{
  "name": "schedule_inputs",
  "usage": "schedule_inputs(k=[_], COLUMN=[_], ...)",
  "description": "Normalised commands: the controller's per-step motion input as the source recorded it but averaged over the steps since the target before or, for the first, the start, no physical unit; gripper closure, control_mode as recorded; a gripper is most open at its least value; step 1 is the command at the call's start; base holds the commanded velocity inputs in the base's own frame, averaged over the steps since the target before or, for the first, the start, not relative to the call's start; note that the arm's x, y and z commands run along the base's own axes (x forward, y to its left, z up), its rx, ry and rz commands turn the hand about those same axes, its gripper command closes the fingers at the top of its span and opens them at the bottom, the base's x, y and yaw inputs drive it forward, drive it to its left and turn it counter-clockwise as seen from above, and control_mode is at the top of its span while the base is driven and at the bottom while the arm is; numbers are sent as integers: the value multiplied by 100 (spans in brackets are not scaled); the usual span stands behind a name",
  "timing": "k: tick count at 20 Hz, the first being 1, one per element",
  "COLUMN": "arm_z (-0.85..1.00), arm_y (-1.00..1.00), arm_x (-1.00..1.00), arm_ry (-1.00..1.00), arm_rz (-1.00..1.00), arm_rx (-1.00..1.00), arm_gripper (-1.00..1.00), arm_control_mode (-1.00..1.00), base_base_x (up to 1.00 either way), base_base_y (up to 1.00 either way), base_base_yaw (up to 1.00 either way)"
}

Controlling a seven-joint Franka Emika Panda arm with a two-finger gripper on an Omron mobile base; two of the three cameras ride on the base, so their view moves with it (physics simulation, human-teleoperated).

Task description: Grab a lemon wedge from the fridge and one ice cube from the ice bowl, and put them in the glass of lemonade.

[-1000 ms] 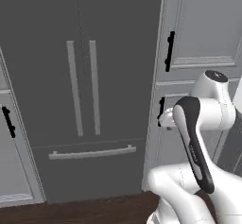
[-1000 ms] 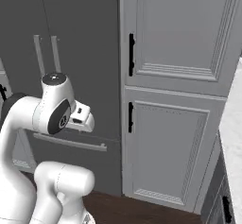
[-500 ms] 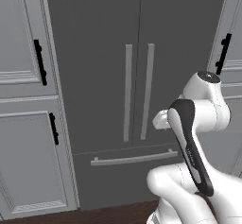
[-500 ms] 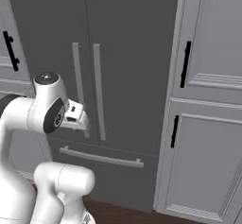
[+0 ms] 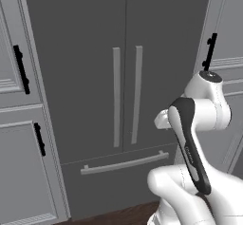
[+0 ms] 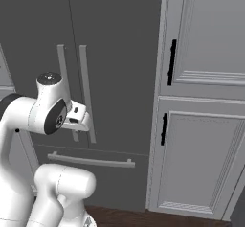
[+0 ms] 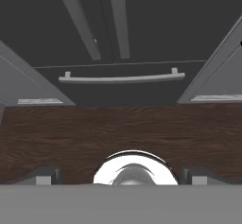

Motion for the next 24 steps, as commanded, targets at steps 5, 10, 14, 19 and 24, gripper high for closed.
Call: schedule_inputs(k=[5,10,14,19,24], arm_z=[0,0,0,0,0], arm_y=[0,0,0,0,0], arm_x=[0,0,0,0,0], arm_ry=[0,0,0,0,0], arm_rz=[0,0,0,0,0], arm_rx=[0,0,0,0,0], arm_gripper=[-100,-100,-100,-100,-100], arm_control_mode=[100,100,100,100,100], base_base_x=[-44,-2,0,-14,-37], base_base_y=[6,37,45,6,2], base_base_yaw=[0,-10,-1,2,4])
